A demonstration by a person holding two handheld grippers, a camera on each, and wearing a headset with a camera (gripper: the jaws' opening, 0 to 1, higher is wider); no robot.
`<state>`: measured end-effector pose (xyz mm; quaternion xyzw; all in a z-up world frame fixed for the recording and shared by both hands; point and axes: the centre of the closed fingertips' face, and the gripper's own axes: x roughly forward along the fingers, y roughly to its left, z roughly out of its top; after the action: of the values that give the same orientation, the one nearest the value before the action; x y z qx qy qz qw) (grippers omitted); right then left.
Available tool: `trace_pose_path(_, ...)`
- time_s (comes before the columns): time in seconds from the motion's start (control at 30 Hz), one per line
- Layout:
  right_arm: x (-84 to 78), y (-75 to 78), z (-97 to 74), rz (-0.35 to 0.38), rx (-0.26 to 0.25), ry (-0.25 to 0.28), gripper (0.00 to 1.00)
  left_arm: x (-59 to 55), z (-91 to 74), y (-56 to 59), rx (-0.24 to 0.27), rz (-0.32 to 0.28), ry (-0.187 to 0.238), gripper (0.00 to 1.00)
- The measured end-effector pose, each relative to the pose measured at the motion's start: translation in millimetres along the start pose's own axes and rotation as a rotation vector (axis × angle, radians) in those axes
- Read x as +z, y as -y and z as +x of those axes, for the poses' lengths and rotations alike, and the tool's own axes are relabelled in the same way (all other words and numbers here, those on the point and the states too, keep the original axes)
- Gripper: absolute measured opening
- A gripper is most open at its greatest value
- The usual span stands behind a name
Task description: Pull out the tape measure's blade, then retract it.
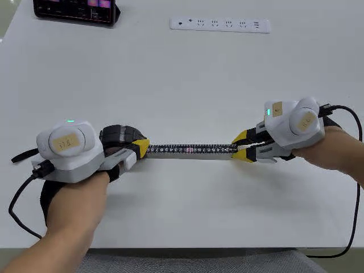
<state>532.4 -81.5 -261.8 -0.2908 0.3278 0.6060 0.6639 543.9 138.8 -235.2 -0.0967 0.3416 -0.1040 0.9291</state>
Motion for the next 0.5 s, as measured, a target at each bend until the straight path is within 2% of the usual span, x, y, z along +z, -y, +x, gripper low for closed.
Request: trace_pose_path(0.5, 10.6, -3.3, 8.0, 0.005, 0.009, 0.015, 0.11, 0.1, -0.2, 0.0, -0.008, -0.008, 0.003, 0.56)
